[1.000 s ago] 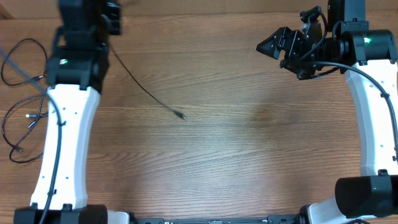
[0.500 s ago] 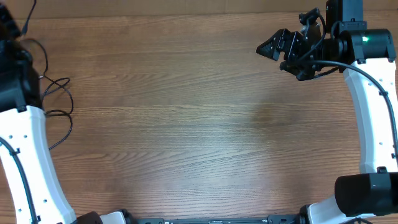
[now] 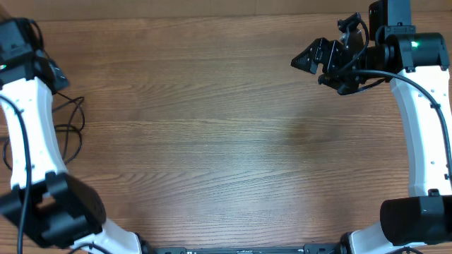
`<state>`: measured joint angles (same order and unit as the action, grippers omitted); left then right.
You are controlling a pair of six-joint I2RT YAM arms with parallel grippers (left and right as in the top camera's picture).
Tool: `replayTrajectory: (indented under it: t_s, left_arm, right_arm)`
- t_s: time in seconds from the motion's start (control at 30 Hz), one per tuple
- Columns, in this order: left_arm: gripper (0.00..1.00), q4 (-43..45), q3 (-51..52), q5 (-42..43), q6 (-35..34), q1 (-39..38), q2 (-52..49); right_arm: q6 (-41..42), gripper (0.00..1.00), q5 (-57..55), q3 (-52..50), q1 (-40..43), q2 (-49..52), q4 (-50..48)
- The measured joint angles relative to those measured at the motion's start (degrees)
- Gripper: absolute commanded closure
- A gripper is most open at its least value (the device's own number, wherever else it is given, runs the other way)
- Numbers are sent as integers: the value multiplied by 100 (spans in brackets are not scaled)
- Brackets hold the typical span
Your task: Untangle cables
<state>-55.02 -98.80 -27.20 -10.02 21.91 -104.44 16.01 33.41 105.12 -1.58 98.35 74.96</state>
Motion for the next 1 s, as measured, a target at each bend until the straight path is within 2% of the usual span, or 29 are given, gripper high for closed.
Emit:
replayTrajectory:
  t_s: [0.33,0.37,0.4,0.5,0.8,1.0]
  left_arm:
    - [0,-26,-79,868,-63,0,136]
    - [0,-31,-131,977,-66,0,243]
    - [0,-37,-186,1088,-66,0,356]
    - [0,-52,-374,1591,-79,-2,879]
    - [0,-254,-739,4214,-92,-2,3147]
    - [0,-730,-767,5698,-122,-2,3816]
  right_arm:
    - [-101,11,-2,0,-2,2,31]
    - [-136,9,-2,0,0,2,28]
    - [-212,0,0,0,-2,4,35]
    - [-476,0,-24,0,-28,4,92]
    - [-769,0,-1047,319,-83,-103,748]
    - [-820,0,-1945,944,-81,-881,1257]
